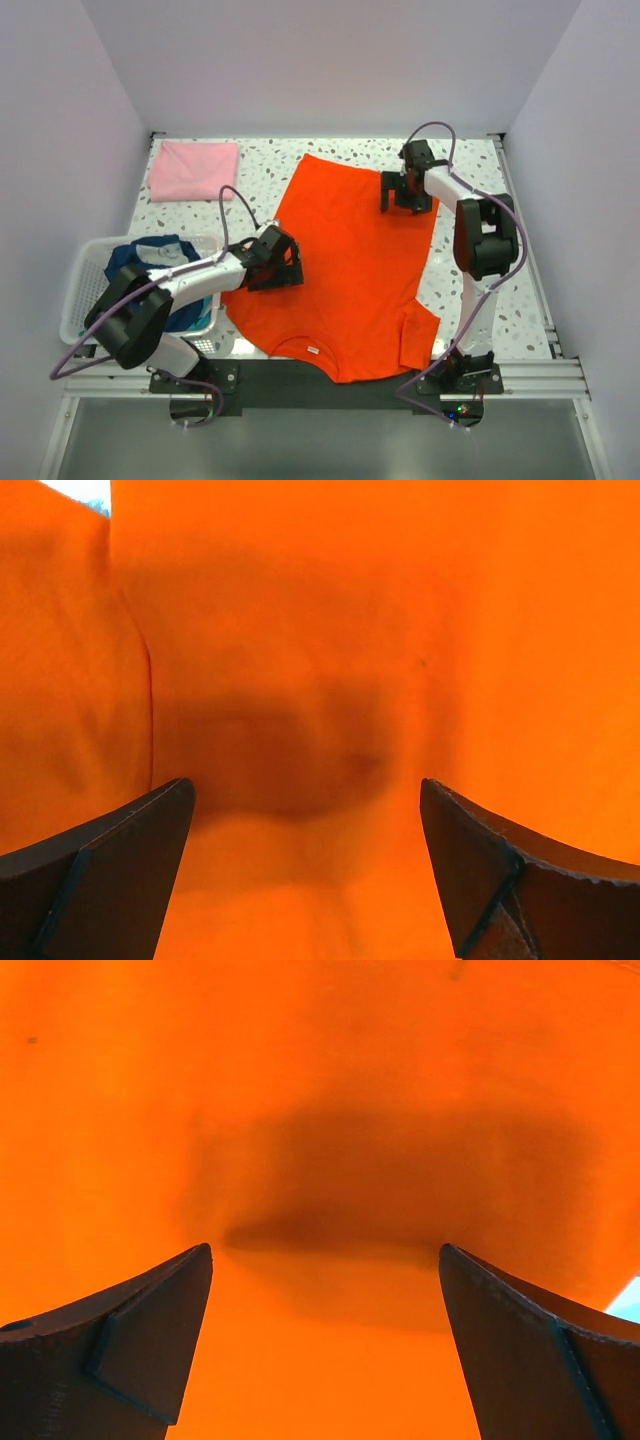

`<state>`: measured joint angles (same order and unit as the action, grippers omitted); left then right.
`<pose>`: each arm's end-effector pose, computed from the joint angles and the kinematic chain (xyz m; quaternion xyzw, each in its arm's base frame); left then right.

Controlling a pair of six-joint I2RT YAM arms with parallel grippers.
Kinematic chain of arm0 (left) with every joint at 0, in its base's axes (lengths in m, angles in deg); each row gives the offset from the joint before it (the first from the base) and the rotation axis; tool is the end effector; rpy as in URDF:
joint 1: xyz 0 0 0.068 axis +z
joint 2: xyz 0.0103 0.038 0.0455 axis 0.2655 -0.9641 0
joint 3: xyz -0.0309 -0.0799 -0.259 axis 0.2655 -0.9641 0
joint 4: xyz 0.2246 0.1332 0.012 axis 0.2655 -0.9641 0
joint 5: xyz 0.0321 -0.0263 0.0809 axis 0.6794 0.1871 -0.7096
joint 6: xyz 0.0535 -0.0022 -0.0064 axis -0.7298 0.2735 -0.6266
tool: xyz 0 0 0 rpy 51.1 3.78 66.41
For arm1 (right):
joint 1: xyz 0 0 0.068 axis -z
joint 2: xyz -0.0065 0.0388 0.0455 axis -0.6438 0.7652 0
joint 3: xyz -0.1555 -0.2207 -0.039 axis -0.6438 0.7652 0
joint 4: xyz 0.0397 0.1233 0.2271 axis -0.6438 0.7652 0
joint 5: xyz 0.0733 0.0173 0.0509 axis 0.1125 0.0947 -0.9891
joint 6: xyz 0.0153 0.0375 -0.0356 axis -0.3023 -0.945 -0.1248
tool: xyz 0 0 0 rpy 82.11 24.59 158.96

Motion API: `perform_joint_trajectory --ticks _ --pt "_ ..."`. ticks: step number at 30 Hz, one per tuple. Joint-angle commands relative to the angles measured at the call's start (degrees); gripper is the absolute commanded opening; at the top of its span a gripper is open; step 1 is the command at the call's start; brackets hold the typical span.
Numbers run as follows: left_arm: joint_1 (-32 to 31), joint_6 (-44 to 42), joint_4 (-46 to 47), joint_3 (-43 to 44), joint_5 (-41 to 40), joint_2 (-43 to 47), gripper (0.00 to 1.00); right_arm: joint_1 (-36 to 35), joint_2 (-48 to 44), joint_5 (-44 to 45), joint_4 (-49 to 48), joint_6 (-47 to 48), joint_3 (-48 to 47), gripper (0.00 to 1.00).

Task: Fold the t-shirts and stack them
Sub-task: Flatten the tshirt out

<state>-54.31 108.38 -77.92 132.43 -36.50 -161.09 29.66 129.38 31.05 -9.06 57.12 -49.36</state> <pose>0.2081 -0.1606 0.1686 -0.0934 0.9623 -0.1095 0.2307 0.4413 0.0816 0.1741 0.0165 0.9712 0.0545 0.2314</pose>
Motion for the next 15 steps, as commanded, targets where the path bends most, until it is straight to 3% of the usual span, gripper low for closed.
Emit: perform_joint_trajectory --ticks 1,5,10,13,15 --pt "0.4 0.8 0.2 5.1 -3.7 -6.4 1.0 3.1 1.6 2.1 1.5 -0.7 -0.8 0.99" --pt "1.9 -1.1 0.0 11.0 -4.1 -13.4 1.0 8.2 1.1 1.0 1.0 -1.8 2.1 0.99" --pt "8.7 -7.3 0.3 22.3 -0.4 -24.6 1.0 11.8 -1.0 1.0 1.5 -3.3 7.5 0.99" --pt "11.1 -10.8 0.0 34.6 1.5 -34.1 1.0 12.6 -3.6 1.0 0.6 -5.5 13.5 0.99" --pt "11.4 -12.2 -5.3 48.6 1.5 -43.4 1.0 12.7 -7.1 2.0 -0.1 -7.7 19.0 0.99"
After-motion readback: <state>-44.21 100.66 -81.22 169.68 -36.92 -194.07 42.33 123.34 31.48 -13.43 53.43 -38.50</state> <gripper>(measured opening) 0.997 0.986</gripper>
